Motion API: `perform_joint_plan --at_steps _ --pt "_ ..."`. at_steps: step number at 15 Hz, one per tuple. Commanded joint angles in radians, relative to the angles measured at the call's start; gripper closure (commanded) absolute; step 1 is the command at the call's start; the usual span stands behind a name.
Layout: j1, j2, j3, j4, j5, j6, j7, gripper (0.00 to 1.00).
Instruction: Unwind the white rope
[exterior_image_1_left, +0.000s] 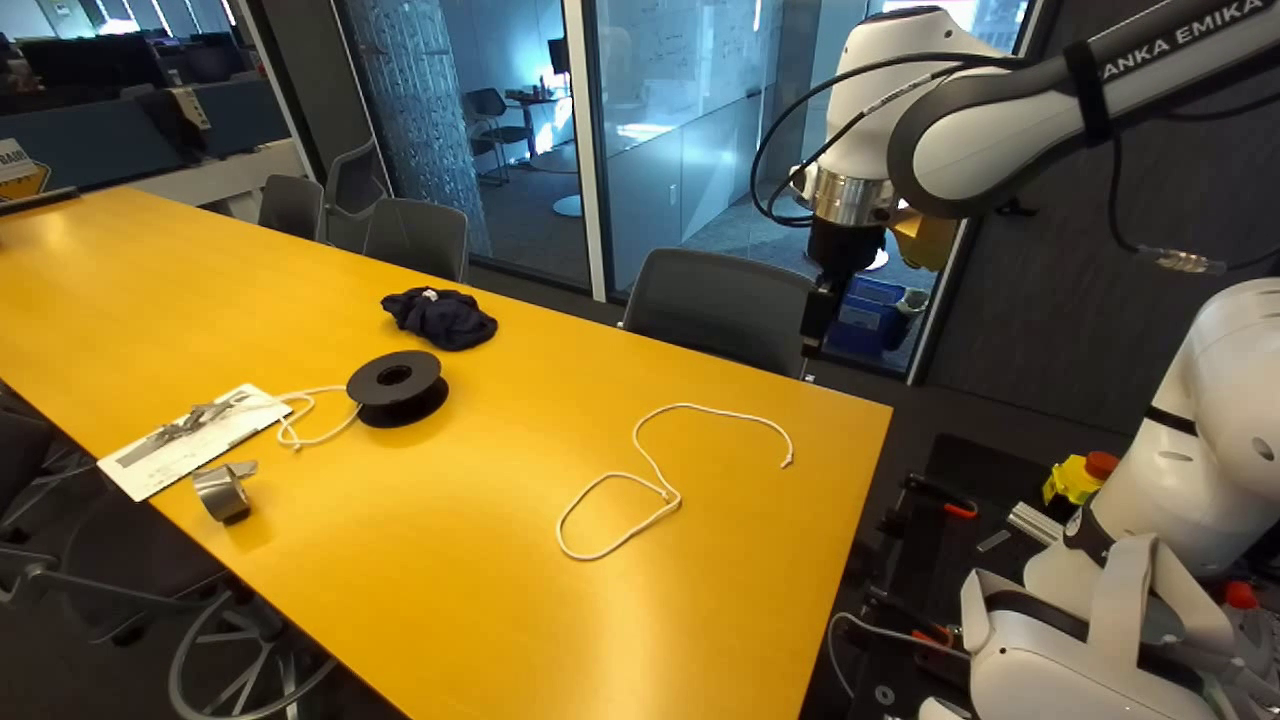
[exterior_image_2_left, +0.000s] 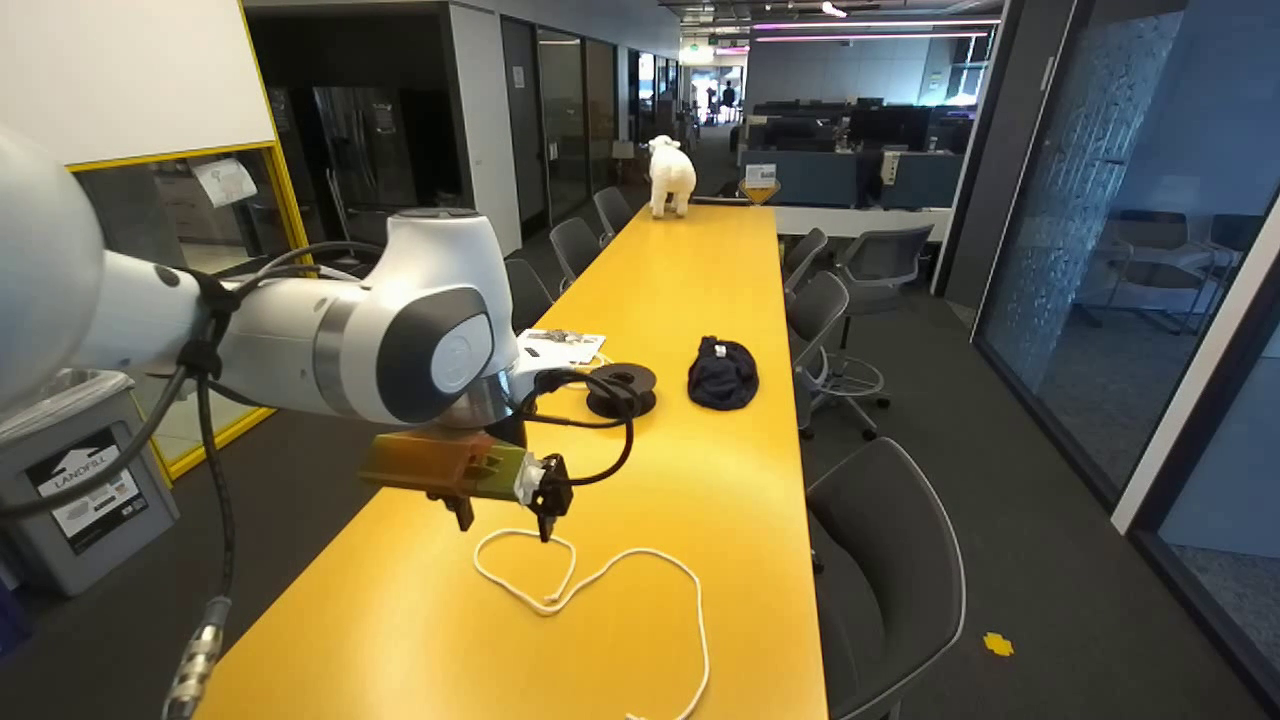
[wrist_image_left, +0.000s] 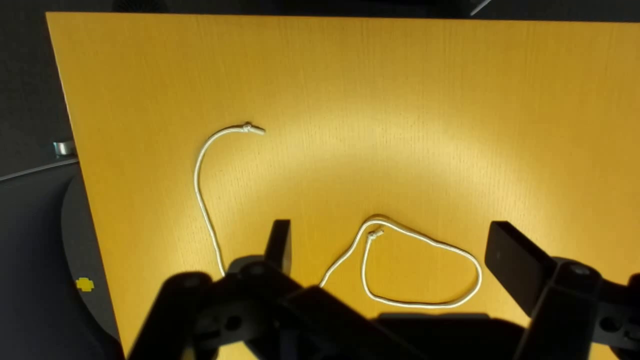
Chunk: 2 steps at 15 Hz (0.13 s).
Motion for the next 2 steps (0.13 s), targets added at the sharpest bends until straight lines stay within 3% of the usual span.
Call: perform_joint_plan --at_steps 1,2 --pt "0.010 0.000 -0.010 0.001 -0.006 -0.003 0.005 0.00" --pt "0.010 0.000 -0.010 0.001 -0.006 -0.003 0.005 0.00"
